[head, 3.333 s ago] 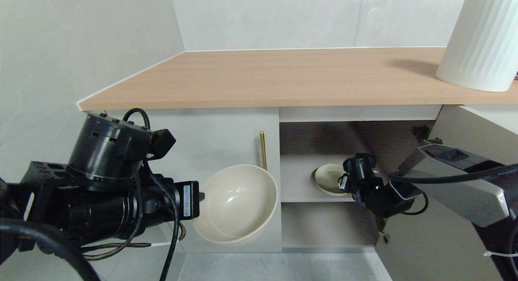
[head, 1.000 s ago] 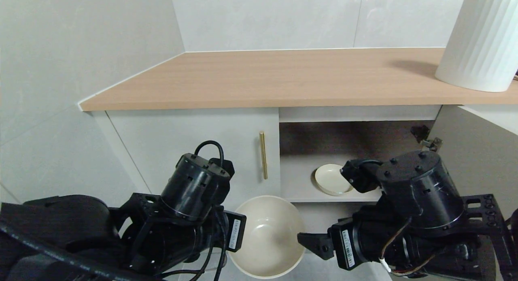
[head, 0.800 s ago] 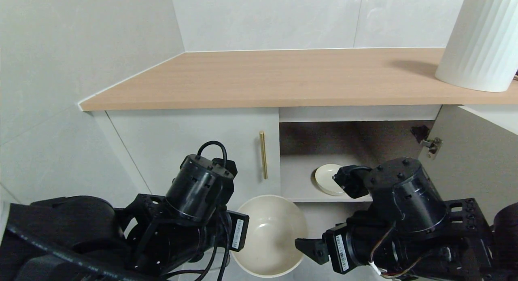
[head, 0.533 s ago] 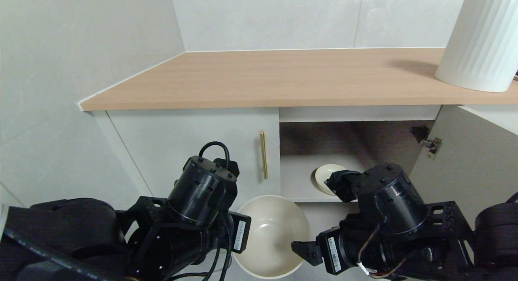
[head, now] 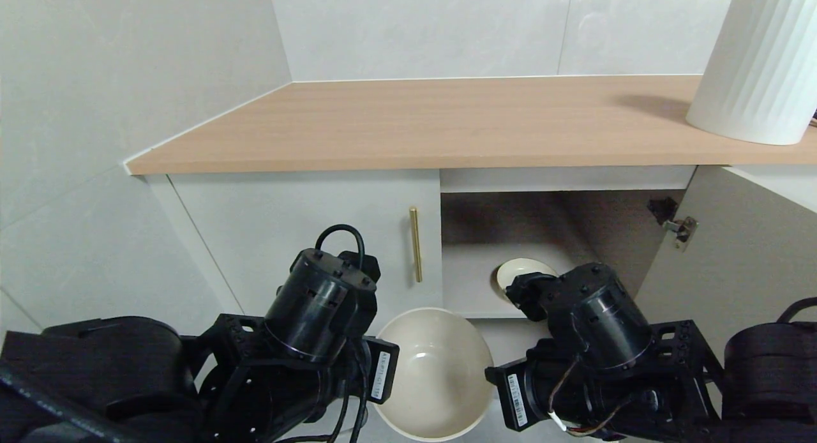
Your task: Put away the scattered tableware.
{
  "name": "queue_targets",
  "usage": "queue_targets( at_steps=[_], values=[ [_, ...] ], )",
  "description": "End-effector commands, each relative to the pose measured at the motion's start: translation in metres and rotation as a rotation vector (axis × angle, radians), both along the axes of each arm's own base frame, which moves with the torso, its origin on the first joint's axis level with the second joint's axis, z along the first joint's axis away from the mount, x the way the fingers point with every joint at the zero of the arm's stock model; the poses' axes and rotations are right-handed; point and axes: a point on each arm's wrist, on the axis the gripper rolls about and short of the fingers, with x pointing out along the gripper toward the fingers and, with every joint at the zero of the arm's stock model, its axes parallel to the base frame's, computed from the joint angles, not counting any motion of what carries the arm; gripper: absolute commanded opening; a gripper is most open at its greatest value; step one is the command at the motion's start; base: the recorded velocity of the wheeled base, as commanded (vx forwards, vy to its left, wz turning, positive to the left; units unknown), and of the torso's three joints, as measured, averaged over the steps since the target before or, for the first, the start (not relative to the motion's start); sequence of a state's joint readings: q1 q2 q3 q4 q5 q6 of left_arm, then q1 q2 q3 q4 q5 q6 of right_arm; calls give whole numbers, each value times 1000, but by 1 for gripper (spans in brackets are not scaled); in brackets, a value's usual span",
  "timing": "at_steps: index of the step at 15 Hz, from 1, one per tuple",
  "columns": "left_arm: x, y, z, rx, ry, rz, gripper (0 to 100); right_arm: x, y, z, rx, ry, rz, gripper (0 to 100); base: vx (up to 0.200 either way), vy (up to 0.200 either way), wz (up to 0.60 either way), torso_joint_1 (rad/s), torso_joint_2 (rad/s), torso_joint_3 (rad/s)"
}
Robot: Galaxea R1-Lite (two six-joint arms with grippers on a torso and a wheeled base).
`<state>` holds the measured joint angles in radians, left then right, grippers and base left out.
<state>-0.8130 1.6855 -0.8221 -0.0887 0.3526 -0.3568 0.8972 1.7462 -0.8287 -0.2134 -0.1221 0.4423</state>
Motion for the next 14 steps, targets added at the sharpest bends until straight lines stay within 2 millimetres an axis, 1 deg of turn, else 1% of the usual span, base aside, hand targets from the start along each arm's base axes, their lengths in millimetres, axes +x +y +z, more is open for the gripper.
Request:
queue_targets(
  at_steps=[1,9,10,14],
  values=[
    [-1,0,1,-3,-2,-1,0,0,1,-2,-4,2,4,0,0,0,0,0,0,0],
    [-1,0,0,4,0,-2,0,0,0,-1,-3,1,0,0,0,0,0,0,0,0],
    [-1,0,0,4,-1,-1,100,0,0,-1,-3,1,0,0,0,0,0,0,0,0],
    [-1,0,1,0,-4,0,100,0,0,-1,-3,1,0,0,0,0,0,0,0,0]
  ],
)
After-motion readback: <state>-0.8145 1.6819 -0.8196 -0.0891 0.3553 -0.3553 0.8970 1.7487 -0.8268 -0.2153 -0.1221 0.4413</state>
